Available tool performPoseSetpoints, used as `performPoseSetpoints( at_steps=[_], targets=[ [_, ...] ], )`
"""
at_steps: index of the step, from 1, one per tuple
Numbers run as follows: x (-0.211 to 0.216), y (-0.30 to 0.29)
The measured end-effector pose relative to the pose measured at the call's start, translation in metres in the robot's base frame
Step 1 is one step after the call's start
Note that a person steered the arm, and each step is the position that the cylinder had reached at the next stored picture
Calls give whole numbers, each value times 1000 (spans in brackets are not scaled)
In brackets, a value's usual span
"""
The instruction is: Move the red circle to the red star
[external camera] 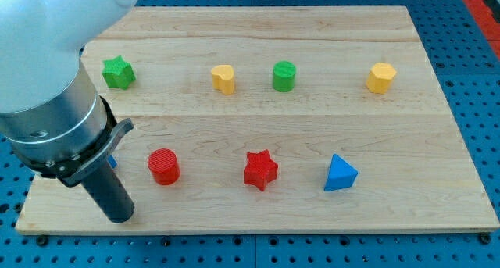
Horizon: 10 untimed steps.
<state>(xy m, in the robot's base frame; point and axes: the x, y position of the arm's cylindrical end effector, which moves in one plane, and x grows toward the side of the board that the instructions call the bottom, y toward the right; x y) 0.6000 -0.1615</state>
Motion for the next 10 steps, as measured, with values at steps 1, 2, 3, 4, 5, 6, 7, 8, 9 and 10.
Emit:
performPoseSetpoints(
  at_steps=[1,2,3,4,5,6,7,8,9,10],
  targets=[
    [0,1],
    [0,-1],
    [-18,-8],
    [-59,-14],
    [-74,-10],
    [-65,51],
    [-59,96],
    [-17,78],
    [14,97],
    [-3,107]
  ],
)
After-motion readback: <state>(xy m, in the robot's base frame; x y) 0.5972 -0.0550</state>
